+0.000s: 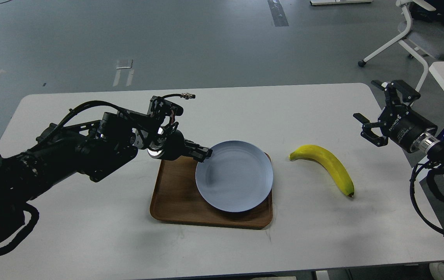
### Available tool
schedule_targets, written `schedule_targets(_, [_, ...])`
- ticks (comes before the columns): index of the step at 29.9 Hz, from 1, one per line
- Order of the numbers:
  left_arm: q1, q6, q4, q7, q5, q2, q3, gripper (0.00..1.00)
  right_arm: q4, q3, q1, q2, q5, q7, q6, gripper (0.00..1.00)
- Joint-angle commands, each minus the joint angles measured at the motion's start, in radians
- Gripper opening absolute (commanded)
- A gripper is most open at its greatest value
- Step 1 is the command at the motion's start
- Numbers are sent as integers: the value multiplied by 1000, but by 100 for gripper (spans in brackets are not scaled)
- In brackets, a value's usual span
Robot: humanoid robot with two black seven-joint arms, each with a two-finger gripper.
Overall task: Place banana on plate with both arms
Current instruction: 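Lift the plate with the left gripper and set it on the wooden tray, then release the plate and raise the left gripper away from the tray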
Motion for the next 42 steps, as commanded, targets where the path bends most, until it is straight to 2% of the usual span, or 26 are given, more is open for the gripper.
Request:
schedule_targets(1, [4, -2, 0, 0, 0, 1, 0, 0, -3, -2, 0, 2, 0, 0, 0, 100])
schedule_targets(4, [4, -2, -1, 0, -2, 1, 0, 1, -6, -2, -2, 3, 0, 0, 0, 100])
schedule_targets(6, [6, -3, 0, 0, -3, 2, 0, 8, -6, -2, -2, 3, 0, 0, 0, 100])
schedule_targets(7, [6, -3, -1, 0, -3, 2, 0, 29, -6, -2, -3, 3, 0, 0, 0, 100])
schedule_targets(8, [6, -3, -1, 0, -6, 2, 0, 59, -6, -2, -3, 3, 0, 0, 0, 100])
schedule_targets(10, [7, -5, -1, 0, -9, 5, 0, 77, -6, -2, -3, 3, 0, 0, 0, 100])
schedule_targets(11, [7, -6, -1, 0, -9, 8, 0, 82, -5, -2, -3, 3, 0, 0, 0, 100])
schedule_targets(12, [7, -6, -1, 0, -9, 9, 0, 82, -5, -2, -3, 3, 0, 0, 0, 100])
schedule_targets(14, [4, -8, -3, 0, -11, 10, 0, 92, -6, -2, -3, 3, 0, 0, 0, 100])
schedule_targets(17, [-14, -11, -17, 0, -21, 31, -6, 97, -6, -2, -3, 3, 0, 0, 0, 100])
schedule_targets(20, [-28, -11, -23, 0, -83, 71, -15, 98, -6, -2, -3, 3, 0, 0, 0, 100])
schedule_targets(24, [-89, -12, -44, 0, -485, 153, -20, 98, -13, -2, -3, 3, 0, 0, 0, 100])
schedule_targets(26, [-92, -12, -44, 0, -627, 177, -22, 98, -13, -2, -5, 3, 0, 0, 0, 100])
schedule_targets(30, [-91, -9, -44, 0, -1143, 277, -23, 98, -14, -2, -8, 5, -1, 0, 0, 100])
schedule_targets(32, [-82, -14, -44, 0, -1262, 308, -25, 98, -13, -2, -6, 3, 0, 0, 0, 100])
schedule_targets(35, [-44, -34, -41, 0, -1444, 395, -46, 98, -13, -5, -8, 3, -3, 0, 0, 100])
schedule_targets(37, [31, -48, -37, 0, -1526, 441, -125, 98, -10, -14, -6, 0, -11, 0, 0, 100])
schedule_targets(38, [32, -48, -37, 0, -1526, 441, -126, 98, -9, -14, -6, 0, -11, 0, 0, 100])
schedule_targets(42, [183, -48, -30, 0, -1543, 453, -339, 98, -9, -20, -5, -23, -173, 0, 0, 100])
